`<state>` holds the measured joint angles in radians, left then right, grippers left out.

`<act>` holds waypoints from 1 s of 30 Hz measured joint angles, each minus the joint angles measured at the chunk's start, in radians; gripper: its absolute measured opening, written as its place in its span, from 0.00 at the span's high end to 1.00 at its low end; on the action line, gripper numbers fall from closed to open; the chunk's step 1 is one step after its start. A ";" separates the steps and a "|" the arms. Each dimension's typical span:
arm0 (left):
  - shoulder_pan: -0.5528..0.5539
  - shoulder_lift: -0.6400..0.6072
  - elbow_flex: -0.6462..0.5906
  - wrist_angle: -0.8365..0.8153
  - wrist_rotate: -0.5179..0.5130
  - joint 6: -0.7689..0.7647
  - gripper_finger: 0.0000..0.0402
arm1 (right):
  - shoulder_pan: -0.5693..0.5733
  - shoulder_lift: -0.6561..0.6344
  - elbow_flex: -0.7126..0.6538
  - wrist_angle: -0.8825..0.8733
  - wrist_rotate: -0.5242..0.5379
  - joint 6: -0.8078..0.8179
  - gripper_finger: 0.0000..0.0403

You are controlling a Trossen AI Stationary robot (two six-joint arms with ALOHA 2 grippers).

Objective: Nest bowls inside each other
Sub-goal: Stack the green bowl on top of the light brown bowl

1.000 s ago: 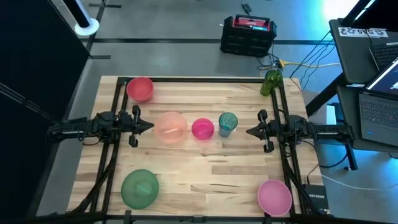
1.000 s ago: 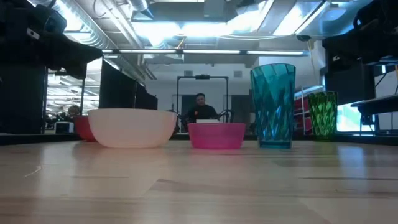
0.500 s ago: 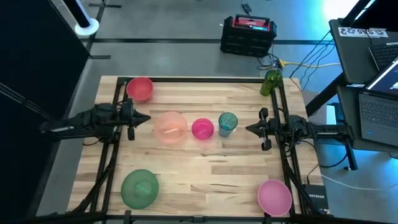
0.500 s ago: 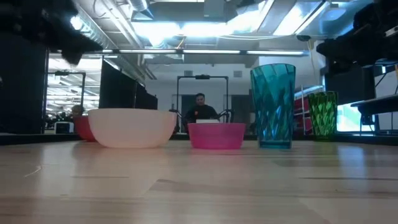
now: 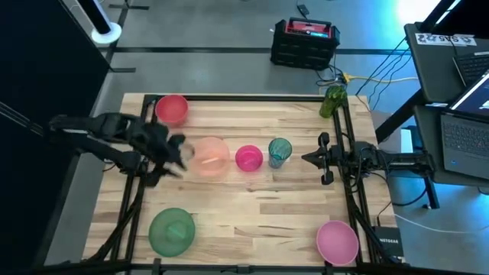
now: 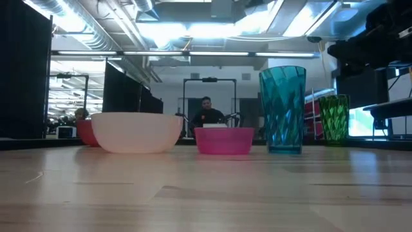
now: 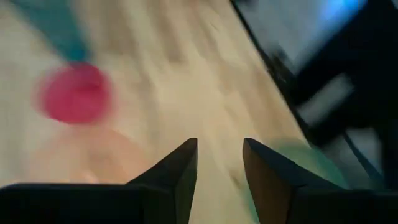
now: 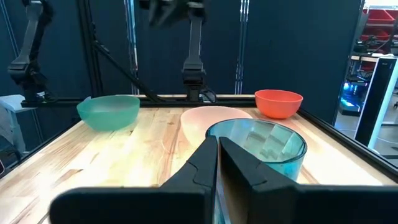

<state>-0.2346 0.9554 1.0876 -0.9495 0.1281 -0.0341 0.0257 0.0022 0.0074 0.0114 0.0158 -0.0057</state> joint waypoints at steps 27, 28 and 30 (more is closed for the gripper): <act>-0.282 0.506 0.008 -0.065 0.002 -0.146 0.71 | 0.000 0.000 0.000 -0.001 -0.001 0.000 1.00; -0.283 0.519 0.008 -0.063 0.001 -0.145 0.71 | 0.000 0.000 0.000 -0.001 -0.001 0.000 1.00; -0.284 0.544 0.007 -0.059 0.000 -0.145 0.71 | 0.000 0.000 0.000 -0.002 -0.001 0.000 1.00</act>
<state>-0.5182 1.4997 1.0950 -1.0083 0.1277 -0.1788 0.0257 0.0025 0.0074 0.0099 0.0149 -0.0055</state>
